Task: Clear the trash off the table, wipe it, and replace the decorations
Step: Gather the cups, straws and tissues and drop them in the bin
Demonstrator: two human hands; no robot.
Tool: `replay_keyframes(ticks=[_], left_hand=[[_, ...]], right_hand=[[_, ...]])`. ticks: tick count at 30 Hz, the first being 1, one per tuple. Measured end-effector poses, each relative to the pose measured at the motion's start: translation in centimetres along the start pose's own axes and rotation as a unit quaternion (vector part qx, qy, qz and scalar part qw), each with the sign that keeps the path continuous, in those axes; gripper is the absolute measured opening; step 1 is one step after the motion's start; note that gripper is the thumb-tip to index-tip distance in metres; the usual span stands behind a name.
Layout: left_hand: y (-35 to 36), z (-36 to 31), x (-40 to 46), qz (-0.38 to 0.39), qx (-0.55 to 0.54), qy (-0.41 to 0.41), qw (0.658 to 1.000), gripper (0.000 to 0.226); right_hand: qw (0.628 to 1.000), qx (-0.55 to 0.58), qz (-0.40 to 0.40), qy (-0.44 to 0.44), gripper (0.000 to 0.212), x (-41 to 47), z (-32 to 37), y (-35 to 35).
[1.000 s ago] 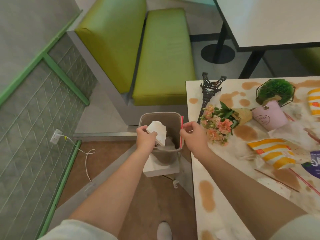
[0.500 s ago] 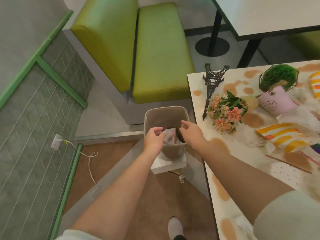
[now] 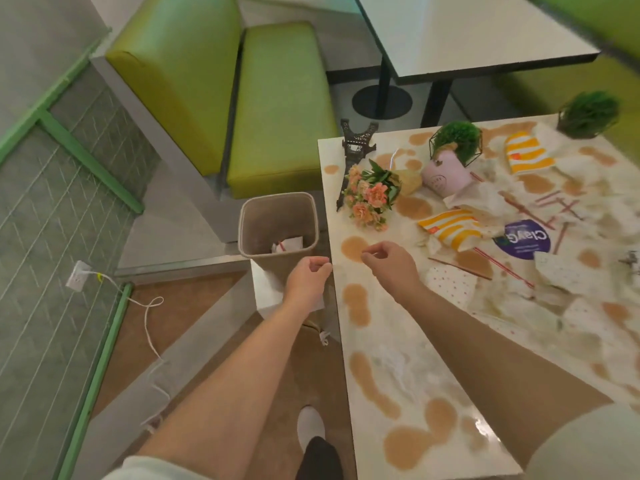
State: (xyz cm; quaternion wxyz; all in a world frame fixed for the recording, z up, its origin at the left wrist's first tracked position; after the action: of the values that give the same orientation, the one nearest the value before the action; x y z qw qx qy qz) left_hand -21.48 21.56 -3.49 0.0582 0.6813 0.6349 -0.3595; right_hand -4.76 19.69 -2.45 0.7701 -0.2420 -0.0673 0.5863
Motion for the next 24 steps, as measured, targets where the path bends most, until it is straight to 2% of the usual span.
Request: replay_keyframes(ticks=[6,10,12,14,16,18,20,24], left_hand=[[6.4,1.8,-5.6,0.037,0.036,0.015,0.999,0.012],[9.2,3.9,-8.3,0.079,0.157,0.028,0.984,0.030],[10.4,5.2,-9.8,0.104,0.261,0.070,0.957,0.044],[11.6,6.1,-11.2,0.111,0.375,0.122,0.912,0.063],[12.4,6.8,-12.0,0.099,0.440,0.153,0.879,0.074],[13.1,7.3,-12.1,0.061,0.475,0.183,0.859,0.066],[13.7,7.6,-12.0,0.021,0.475,0.211,0.854,0.044],[14.1,7.9,-11.1,0.005,0.431,0.205,0.879,0.022]], right_hand=[[0.999,-0.038,-0.010,0.007,0.009,-5.7,-4.0,-6.0],[0.997,-0.077,0.005,0.023,0.015,-8.4,-6.6,-8.4],[0.994,-0.102,0.015,0.029,0.017,-9.6,-8.0,-9.2],[0.994,-0.105,0.020,0.025,0.017,-10.6,-9.3,-10.0],[0.993,-0.116,0.028,0.019,0.019,-11.5,-10.3,-10.5],[0.990,-0.136,0.041,0.013,0.020,-12.2,-11.2,-10.8],[0.985,-0.161,0.066,0.009,0.021,-12.9,-12.0,-10.9],[0.981,-0.167,0.101,-0.010,0.027,-14.0,-13.1,-10.5]])
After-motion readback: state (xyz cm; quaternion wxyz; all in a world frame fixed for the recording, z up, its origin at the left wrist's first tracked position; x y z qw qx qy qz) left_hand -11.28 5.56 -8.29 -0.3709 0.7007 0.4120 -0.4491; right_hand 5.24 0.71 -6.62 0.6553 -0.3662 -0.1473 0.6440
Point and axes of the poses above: each hand's wrist, its own x-axis towards the middle knuckle, its own y-axis out of the palm, z = x × y, the point moved 2 cm from there along x, towards the middle knuckle, and after that the axes turned 9 degrees about -y, right-handed, at the moved point
